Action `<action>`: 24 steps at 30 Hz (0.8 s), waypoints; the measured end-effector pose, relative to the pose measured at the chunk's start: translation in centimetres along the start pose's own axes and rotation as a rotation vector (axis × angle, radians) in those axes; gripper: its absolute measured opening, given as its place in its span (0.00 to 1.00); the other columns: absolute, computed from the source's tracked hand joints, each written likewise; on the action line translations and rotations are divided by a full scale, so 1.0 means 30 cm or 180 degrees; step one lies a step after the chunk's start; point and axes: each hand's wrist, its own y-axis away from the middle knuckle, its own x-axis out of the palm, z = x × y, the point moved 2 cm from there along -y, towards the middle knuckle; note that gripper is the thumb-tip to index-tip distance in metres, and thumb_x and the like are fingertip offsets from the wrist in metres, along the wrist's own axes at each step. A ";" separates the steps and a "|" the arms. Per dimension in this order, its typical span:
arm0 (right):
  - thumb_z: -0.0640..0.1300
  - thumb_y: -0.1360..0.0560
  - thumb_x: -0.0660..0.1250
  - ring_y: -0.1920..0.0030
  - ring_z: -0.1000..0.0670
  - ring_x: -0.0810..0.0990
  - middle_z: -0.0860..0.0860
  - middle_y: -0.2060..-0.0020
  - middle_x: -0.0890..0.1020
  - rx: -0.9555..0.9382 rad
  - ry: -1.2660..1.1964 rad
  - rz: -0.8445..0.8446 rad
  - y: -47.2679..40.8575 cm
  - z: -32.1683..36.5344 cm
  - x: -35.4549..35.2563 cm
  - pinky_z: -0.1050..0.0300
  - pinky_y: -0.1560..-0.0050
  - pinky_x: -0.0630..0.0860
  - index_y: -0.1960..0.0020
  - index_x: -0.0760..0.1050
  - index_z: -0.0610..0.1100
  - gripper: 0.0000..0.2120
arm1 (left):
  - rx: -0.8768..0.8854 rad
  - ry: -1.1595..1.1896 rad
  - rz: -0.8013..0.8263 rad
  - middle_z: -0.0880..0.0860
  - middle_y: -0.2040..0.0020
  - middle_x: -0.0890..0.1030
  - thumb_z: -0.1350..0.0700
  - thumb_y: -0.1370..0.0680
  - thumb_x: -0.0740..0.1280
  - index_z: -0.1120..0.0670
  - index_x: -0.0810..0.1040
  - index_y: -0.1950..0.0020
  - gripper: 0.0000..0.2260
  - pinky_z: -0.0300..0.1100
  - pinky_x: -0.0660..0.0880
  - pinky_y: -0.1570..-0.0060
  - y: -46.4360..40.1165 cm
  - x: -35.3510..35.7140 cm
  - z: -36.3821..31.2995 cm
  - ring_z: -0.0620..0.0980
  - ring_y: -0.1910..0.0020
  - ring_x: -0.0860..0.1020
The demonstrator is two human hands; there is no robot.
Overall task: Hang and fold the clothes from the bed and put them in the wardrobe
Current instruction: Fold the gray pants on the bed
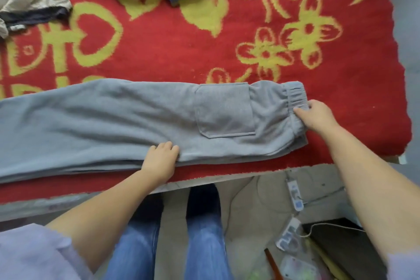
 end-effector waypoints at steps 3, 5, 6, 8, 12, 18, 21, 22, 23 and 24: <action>0.44 0.26 0.66 0.59 0.42 0.78 0.39 0.62 0.80 -0.0168 -0.0088 -0.0070 0.005 -0.020 -0.088 0.51 0.64 0.65 0.58 0.77 0.33 0.13 | 0.0064 0.0564 -0.0737 0.56 0.63 0.71 0.66 0.34 0.63 0.57 0.67 0.61 0.07 0.44 0.55 0.69 0.039 -0.044 0.031 0.56 0.67 0.68; 0.45 0.26 0.68 0.60 0.43 0.78 0.38 0.59 0.82 -0.0196 -0.0004 0.0030 0.018 -0.050 -0.109 0.52 0.63 0.66 0.59 0.77 0.35 0.12 | 0.0311 0.0697 -0.0971 0.56 0.67 0.70 0.65 0.37 0.62 0.59 0.68 0.64 0.05 0.41 0.55 0.71 0.074 -0.045 0.061 0.57 0.71 0.68; 0.46 0.26 0.68 0.57 0.41 0.79 0.38 0.56 0.82 -0.0194 0.0195 0.0053 0.028 -0.068 -0.091 0.53 0.62 0.66 0.59 0.77 0.38 0.10 | 0.0418 0.0624 -0.0820 0.56 0.66 0.71 0.65 0.37 0.61 0.59 0.70 0.63 0.05 0.43 0.58 0.71 0.084 -0.026 0.069 0.58 0.69 0.71; 0.47 0.26 0.69 0.47 0.38 0.78 0.37 0.47 0.80 -0.0187 0.0474 0.0212 0.038 -0.111 -0.017 0.52 0.54 0.70 0.48 0.76 0.39 0.12 | 0.0394 0.0296 -0.0202 0.55 0.58 0.73 0.63 0.33 0.61 0.58 0.73 0.55 0.08 0.46 0.64 0.64 0.081 0.016 0.062 0.59 0.58 0.74; 0.52 0.28 0.72 0.36 0.42 0.73 0.40 0.36 0.73 0.0194 -0.0657 0.0529 0.021 -0.147 0.077 0.46 0.34 0.69 0.28 0.66 0.41 0.33 | 0.0242 0.0413 -0.0001 0.53 0.47 0.72 0.55 0.29 0.61 0.53 0.71 0.44 0.14 0.46 0.64 0.51 0.028 -0.002 -0.004 0.56 0.47 0.72; 0.40 0.27 0.71 0.52 0.53 0.81 0.48 0.49 0.83 -0.0471 -0.1672 0.0680 0.002 -0.048 0.020 0.56 0.46 0.75 0.44 0.78 0.45 0.12 | 0.0368 0.0296 0.0159 0.53 0.21 0.42 0.45 0.25 0.58 0.43 0.46 0.22 0.34 0.65 0.46 0.30 0.006 0.013 -0.115 0.54 0.23 0.42; 0.38 0.28 0.72 0.53 0.51 0.80 0.45 0.51 0.82 -0.0566 -0.1254 -0.0041 -0.009 -0.093 -0.030 0.59 0.50 0.71 0.46 0.78 0.43 0.11 | -0.0605 0.0099 0.0238 0.54 0.22 0.39 0.46 0.23 0.61 0.45 0.39 0.23 0.38 0.67 0.47 0.31 0.028 0.047 -0.077 0.56 0.23 0.41; 0.37 0.27 0.72 0.50 0.48 0.80 0.41 0.50 0.82 -0.0497 -0.1058 -0.0141 -0.018 -0.118 -0.021 0.57 0.48 0.71 0.45 0.78 0.41 0.11 | -0.0916 0.0047 0.0258 0.55 0.22 0.45 0.48 0.23 0.62 0.47 0.42 0.22 0.37 0.65 0.51 0.31 0.044 0.054 -0.048 0.56 0.23 0.47; 0.38 0.27 0.71 0.47 0.45 0.80 0.39 0.48 0.82 -0.0411 -0.0885 -0.0172 -0.033 -0.138 -0.008 0.54 0.46 0.72 0.44 0.78 0.39 0.12 | -0.1135 -0.0007 0.0210 0.57 0.23 0.51 0.51 0.23 0.63 0.48 0.47 0.23 0.35 0.62 0.56 0.32 0.059 0.062 -0.009 0.55 0.25 0.54; 0.39 0.27 0.72 0.44 0.42 0.79 0.38 0.47 0.81 -0.0348 -0.0747 -0.0132 -0.054 -0.145 0.011 0.50 0.43 0.72 0.43 0.78 0.38 0.13 | -0.1258 -0.0105 0.0104 0.57 0.26 0.59 0.53 0.24 0.63 0.50 0.53 0.24 0.31 0.57 0.61 0.35 0.077 0.074 0.040 0.55 0.28 0.60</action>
